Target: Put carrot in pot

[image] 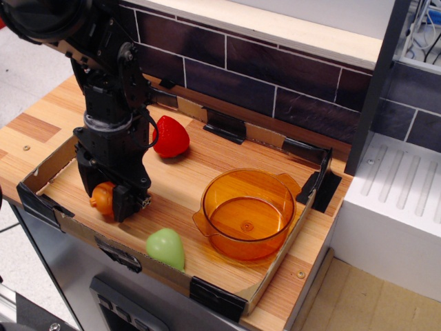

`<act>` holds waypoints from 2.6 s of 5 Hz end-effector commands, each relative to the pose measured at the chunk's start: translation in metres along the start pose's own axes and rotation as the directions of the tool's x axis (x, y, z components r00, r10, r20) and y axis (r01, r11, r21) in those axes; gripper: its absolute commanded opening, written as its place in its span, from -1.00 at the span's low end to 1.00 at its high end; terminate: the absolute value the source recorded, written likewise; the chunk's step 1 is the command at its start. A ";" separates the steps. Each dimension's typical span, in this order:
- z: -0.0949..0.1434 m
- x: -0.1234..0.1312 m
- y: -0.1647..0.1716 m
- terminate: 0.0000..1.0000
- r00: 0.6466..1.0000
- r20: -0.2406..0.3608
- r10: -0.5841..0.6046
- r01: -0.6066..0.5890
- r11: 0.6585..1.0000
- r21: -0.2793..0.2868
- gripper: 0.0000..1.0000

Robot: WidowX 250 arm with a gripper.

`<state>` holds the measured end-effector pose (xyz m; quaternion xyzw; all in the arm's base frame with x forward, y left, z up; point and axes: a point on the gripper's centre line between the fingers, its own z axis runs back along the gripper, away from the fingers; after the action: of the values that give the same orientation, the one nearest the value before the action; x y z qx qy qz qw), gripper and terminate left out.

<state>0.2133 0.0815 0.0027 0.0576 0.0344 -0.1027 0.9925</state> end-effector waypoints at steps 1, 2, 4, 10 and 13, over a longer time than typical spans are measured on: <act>0.008 0.009 0.011 -1.00 1.000 0.018 0.005 -0.005 1.000 0.000 -1.00; 0.037 0.009 0.016 -1.00 0.997 0.071 0.031 -0.031 1.000 -0.005 -1.00; 0.114 0.027 -0.007 -1.00 0.978 0.161 0.131 -0.121 0.990 -0.071 -1.00; 0.054 0.065 -0.096 -1.00 0.998 -0.030 0.050 -0.052 0.998 -0.047 1.00; 0.116 0.065 -0.084 -1.00 0.991 0.087 0.103 -0.087 0.981 -0.171 1.00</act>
<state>0.2554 -0.0346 0.0930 -0.0327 0.0193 -0.0501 0.9980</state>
